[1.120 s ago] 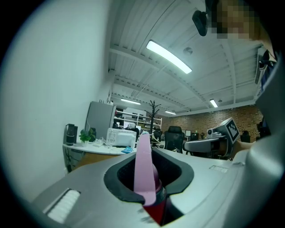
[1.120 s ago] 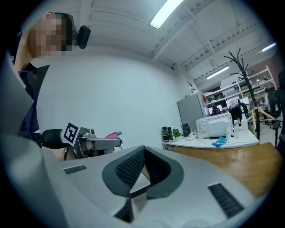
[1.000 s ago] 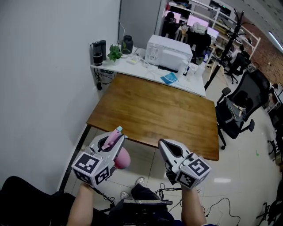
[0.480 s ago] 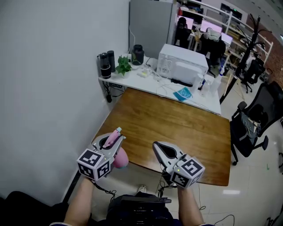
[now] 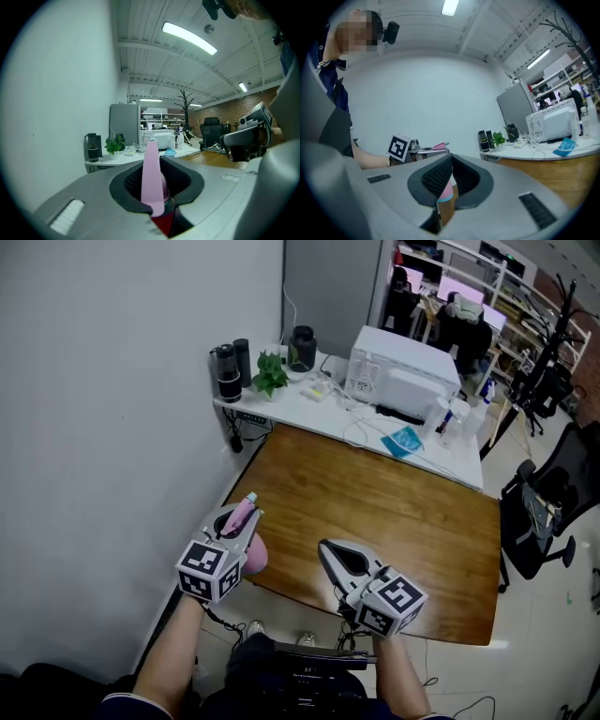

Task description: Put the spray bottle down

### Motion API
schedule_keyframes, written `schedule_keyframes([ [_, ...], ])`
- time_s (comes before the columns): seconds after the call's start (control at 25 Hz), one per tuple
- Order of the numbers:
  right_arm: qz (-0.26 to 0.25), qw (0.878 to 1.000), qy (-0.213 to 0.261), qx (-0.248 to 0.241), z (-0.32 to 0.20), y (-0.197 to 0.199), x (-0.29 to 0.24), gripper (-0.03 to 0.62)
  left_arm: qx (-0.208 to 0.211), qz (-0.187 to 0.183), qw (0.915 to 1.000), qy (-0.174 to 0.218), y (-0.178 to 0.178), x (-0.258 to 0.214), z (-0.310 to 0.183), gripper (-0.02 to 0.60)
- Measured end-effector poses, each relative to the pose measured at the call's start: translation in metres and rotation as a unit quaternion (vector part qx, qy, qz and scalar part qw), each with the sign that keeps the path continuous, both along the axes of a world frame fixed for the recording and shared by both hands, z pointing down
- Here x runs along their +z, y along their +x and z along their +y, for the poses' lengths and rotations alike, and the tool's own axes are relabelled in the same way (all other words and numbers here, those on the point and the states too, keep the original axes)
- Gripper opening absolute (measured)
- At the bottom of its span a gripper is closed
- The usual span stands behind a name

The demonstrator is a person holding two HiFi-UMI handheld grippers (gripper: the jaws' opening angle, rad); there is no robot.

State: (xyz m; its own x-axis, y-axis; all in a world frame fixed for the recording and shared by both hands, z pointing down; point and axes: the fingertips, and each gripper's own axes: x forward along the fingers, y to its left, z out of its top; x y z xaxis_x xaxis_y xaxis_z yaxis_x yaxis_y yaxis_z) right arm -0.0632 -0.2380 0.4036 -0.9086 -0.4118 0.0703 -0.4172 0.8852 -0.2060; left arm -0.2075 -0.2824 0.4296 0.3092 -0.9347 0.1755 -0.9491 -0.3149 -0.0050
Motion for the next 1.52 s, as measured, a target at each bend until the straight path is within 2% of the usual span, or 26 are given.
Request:
schedule_keyframes([
  [0.2, 0.013, 1.0, -0.001, 0.003, -0.009, -0.024, 0.005, 0.0, -0.005, -0.006, 1.0, -0.004, -0.025, 0.016, -0.025, 0.075],
  [0.44, 0.019, 1.0, -0.004, 0.016, -0.018, -0.04, 0.009, 0.0, 0.014, -0.016, 0.9998, -0.007, -0.035, 0.031, -0.046, 0.075],
  [0.64, 0.028, 0.999, -0.007, 0.027, -0.022, -0.045, 0.012, 0.0, 0.011, -0.027, 0.9994, 0.016, -0.043, 0.038, -0.064, 0.077],
  [0.84, 0.038, 0.998, -0.015, 0.039, -0.023, -0.048, 0.016, 0.0, -0.01, -0.033, 0.999, 0.029, -0.054, 0.048, -0.081, 0.077],
  [1.2, 0.057, 0.996, -0.023, 0.062, -0.023, -0.043, 0.022, 0.0, -0.034, -0.037, 0.9977, 0.046, -0.047, 0.082, -0.095, 0.078],
  [1.44, 0.063, 0.995, -0.033, 0.075, -0.023, -0.034, 0.027, 0.0, -0.036, -0.041, 0.9977, 0.04, -0.042, 0.099, -0.092, 0.078],
  [1.52, 0.062, 0.994, -0.037, 0.079, -0.023, -0.032, 0.029, 0.0, -0.031, -0.043, 0.9972, 0.053, -0.038, 0.099, -0.09, 0.078],
])
